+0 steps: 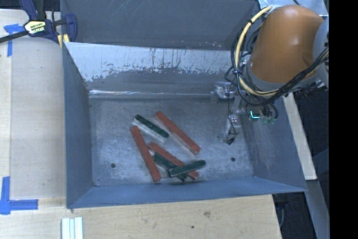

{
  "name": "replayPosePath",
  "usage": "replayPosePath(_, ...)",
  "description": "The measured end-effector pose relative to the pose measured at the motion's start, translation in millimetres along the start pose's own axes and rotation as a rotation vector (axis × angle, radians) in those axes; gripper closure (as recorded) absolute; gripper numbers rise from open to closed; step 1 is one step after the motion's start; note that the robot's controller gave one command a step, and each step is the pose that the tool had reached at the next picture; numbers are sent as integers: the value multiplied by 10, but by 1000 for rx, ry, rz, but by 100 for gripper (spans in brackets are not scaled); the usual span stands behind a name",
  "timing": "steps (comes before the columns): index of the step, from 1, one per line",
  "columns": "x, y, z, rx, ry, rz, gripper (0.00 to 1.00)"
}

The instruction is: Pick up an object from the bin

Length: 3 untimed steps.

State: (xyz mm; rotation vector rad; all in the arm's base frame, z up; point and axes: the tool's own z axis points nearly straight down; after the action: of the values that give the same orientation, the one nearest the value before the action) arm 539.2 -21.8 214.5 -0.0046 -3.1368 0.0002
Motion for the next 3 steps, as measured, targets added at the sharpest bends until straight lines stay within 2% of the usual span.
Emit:
replayPosePath(1, -221, 566, 1474, -1, -2, 231, 0)
replayPosePath(2, -184, 497, 1132, -2, -12, 350, 0)
replayPosePath(3, -98, 523, 927, -3, -14, 539, 0)
